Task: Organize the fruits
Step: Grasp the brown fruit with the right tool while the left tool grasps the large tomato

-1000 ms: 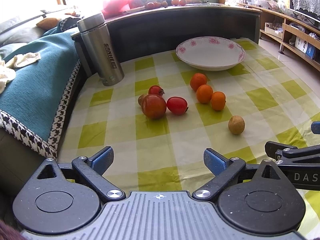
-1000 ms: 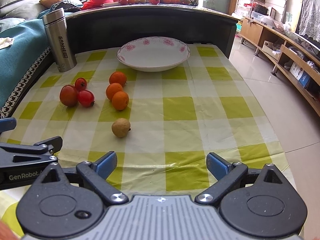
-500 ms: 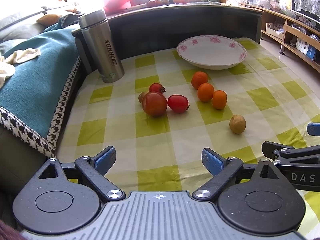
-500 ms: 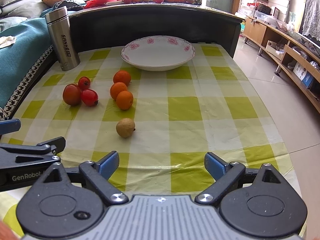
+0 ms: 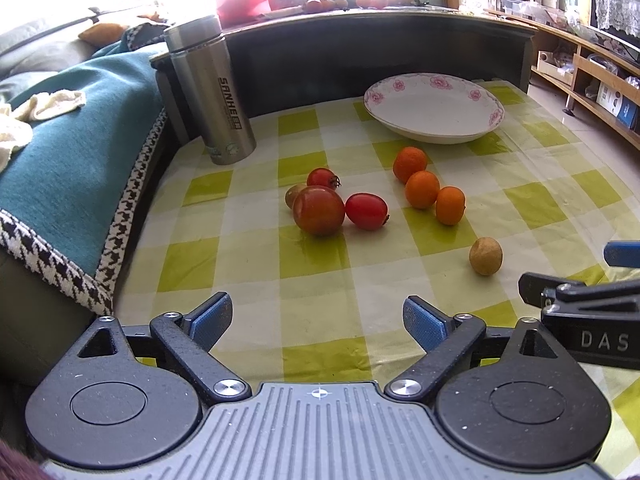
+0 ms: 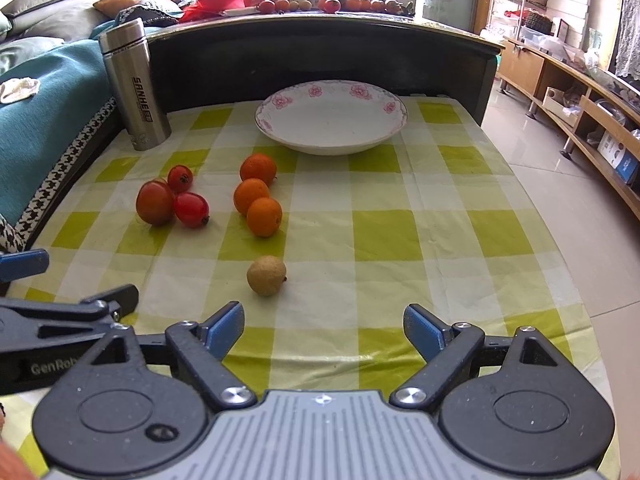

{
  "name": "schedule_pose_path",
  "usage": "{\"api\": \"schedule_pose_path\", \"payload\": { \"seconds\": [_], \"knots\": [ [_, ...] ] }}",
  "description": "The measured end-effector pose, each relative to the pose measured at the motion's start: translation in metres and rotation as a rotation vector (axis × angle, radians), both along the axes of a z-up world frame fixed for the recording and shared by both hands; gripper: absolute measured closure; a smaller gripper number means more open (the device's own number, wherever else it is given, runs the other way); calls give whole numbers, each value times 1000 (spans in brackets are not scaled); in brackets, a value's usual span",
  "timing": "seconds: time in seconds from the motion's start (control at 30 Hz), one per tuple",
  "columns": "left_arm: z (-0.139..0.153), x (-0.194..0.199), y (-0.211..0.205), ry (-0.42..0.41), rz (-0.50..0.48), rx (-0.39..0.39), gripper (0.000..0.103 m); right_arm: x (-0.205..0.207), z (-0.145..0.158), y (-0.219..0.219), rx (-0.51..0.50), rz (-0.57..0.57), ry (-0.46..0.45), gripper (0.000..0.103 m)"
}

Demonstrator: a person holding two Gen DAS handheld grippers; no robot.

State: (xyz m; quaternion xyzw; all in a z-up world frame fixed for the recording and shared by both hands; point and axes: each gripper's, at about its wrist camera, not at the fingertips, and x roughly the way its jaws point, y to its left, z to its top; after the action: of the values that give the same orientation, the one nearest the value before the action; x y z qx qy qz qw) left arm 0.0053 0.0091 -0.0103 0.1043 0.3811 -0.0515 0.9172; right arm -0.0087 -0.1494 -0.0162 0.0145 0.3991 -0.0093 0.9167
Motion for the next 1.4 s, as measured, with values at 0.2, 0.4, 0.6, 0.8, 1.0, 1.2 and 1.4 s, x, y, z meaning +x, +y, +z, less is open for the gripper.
{"api": "schedule_pose_path", "payload": {
  "seconds": [0.2, 0.4, 0.6, 0.8, 1.0, 1.2, 1.4],
  "knots": [
    [1, 4, 2, -24, -23, 4, 5, 8, 0, -4, 38, 31, -15, 11],
    [-2, 13, 7, -16, -31, -5, 4, 23, -1, 2, 19, 96, -32, 19],
    [-3, 19, 11, -27, -37, -1, 4, 40, -16, 12, 12, 168, 7, 32],
    [-4, 32, 13, -26, -41, -6, 12, 50, -30, 17, -11, 202, 29, 52],
    [-10, 55, 13, 0, -76, -31, 37, 53, -28, 11, 44, 208, 30, 66],
    [-18, 78, 11, 0, -96, -50, 49, 53, -27, 9, 64, 207, 36, 67],
    [-22, 94, 6, -17, -119, -55, 51, 54, -27, 8, 72, 210, 36, 67]
  ]
}}
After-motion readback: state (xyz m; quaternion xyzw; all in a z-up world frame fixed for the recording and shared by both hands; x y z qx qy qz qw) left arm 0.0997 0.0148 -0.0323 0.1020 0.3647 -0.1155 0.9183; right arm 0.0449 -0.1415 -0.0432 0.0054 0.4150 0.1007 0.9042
